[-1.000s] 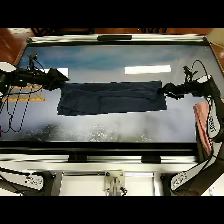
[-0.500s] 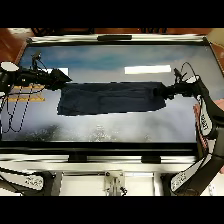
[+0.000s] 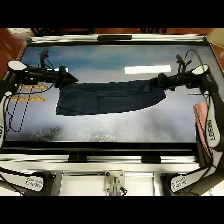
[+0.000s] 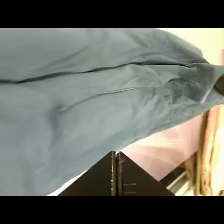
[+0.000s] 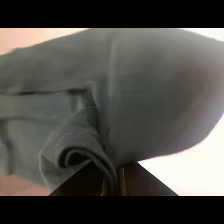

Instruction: Fold the shirts.

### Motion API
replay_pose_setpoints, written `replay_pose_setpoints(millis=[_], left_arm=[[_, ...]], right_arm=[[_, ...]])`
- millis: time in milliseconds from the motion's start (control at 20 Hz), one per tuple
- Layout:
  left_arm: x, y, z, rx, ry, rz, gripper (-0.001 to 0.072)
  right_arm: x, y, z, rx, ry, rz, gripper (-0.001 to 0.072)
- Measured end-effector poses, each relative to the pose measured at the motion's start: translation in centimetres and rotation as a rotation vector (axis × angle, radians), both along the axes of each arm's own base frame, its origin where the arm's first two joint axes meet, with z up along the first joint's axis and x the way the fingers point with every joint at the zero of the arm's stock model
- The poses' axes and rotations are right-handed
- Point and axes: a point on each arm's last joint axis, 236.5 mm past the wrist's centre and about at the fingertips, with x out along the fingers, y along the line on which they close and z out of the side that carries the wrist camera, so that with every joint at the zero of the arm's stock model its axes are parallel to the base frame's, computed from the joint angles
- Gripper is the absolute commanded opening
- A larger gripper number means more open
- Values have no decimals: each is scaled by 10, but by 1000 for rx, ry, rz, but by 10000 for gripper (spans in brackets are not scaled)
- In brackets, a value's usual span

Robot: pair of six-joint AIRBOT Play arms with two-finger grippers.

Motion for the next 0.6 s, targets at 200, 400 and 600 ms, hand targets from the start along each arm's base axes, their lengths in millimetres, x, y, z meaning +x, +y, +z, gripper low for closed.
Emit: replay_pose_setpoints(millis=[200, 400, 600], left_arm=[[0, -74, -6, -29, -11, -21, 34], [-25, -158, -26, -35, 2, -96, 33], [-53, -225, -41, -48, -2, -143, 34]], right_arm=[[-22, 9, 77, 7, -90, 16, 67], [-54, 17, 147, 15, -171, 16, 67], [-93, 27, 204, 22, -236, 15, 67]])
